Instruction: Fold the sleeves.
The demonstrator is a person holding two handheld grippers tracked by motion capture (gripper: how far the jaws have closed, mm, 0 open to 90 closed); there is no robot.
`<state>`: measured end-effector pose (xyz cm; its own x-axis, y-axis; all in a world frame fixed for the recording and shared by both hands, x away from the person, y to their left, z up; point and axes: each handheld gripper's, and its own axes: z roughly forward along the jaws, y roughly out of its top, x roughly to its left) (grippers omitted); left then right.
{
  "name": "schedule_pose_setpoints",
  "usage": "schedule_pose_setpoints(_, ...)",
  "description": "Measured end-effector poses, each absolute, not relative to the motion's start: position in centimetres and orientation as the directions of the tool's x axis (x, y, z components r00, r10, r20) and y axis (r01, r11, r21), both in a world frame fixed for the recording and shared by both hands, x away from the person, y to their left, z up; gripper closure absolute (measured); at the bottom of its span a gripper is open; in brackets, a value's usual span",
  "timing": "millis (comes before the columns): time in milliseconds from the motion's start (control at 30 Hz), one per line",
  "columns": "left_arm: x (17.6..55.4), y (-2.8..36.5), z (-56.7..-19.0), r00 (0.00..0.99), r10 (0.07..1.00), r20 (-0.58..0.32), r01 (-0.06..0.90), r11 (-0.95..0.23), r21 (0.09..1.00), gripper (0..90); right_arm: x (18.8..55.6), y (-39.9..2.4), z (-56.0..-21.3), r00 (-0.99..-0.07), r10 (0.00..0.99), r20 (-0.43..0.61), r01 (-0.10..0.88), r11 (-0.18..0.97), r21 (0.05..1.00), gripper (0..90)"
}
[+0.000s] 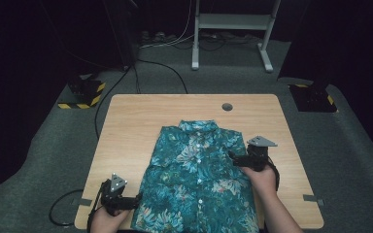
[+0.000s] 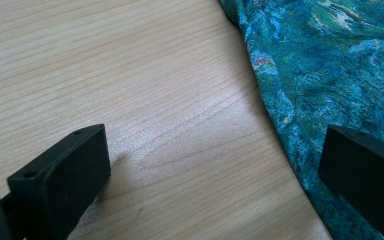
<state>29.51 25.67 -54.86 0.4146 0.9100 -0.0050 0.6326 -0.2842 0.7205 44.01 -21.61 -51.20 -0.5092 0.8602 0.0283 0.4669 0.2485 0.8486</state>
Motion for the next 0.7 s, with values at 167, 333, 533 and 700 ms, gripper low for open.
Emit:
schedule_pose_setpoints(167, 29.5, 25.7, -54.9, 0.414, 0.91, -0.005, 0.633, -0.284, 0.721, 0.5, 43.3, -22.1, -51.4, -0.511, 0.86, 0.022, 0.465, 0.255, 0.848, 0.0)
schedule_pose_setpoints(333, 29.5, 25.7, -54.9, 0.414, 0.91, -0.005, 0.633, -0.284, 0.72, 0.4, 42.5, -22.7, -51.5, -0.51, 0.86, 0.019, 0.466, 0.258, 0.846, 0.0)
schedule_pose_setpoints(533, 29.5, 25.7, -54.9, 0.414, 0.91, -0.005, 0.633, -0.284, 0.72, 0.4, 41.5, -23.5, -51.8, -0.509, 0.861, 0.01, 0.462, 0.264, 0.847, 0.0)
schedule_pose_setpoints(700, 29.5, 25.7, -54.9, 0.413, 0.911, -0.005, 0.633, -0.284, 0.72, 0.4, 40.7, -24.3, -52.0, -0.497, 0.867, 0.016, 0.466, 0.252, 0.848, 0.0)
